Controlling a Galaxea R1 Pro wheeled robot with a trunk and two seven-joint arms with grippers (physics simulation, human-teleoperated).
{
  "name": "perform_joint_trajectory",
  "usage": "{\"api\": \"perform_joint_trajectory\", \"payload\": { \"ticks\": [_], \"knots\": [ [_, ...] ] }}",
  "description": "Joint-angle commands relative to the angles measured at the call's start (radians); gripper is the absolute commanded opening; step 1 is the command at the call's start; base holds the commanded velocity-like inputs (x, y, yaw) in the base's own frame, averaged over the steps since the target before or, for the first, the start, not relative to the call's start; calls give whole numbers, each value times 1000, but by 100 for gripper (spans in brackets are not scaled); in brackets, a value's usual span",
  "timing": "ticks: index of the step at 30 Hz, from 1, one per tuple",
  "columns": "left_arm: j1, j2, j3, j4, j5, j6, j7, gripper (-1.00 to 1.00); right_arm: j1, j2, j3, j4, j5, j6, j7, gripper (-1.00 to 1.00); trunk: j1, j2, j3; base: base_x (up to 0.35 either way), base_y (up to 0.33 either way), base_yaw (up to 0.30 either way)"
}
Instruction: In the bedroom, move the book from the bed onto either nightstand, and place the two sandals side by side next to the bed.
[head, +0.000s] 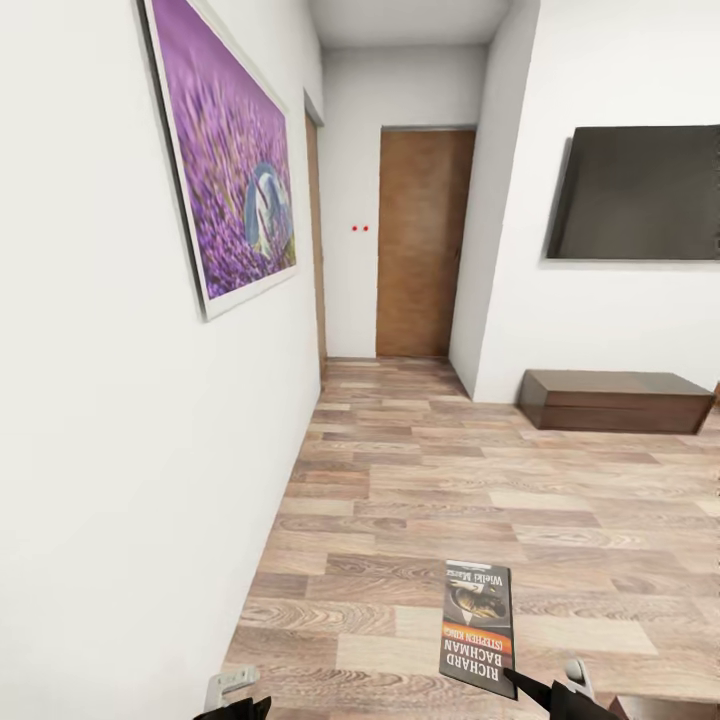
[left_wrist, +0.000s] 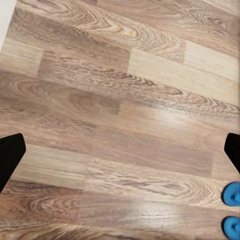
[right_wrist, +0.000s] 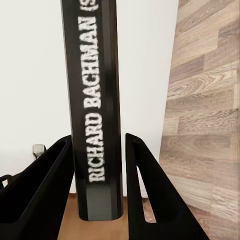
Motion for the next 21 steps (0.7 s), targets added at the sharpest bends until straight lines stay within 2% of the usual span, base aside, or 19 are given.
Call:
{"api": "perform_joint_trajectory", "payload": {
  "ticks": [1,9,21],
  "knots": [
    [-1,0,-9,1,10,-3,-4,100,-1,0,-4,0,0,10,3,-100,0,-1,-1,1,0,-73],
    [-1,1,-9,1,10,-3,-5,100,-1,0,-4,0,0,10,3,-100,0,-1,-1,35,25,-24],
    [-1,1,-9,1,10,-3,-5,100,-1,0,-3,0,0,10,3,-100,0,-1,-1,225,155,-1]
  ]
}}
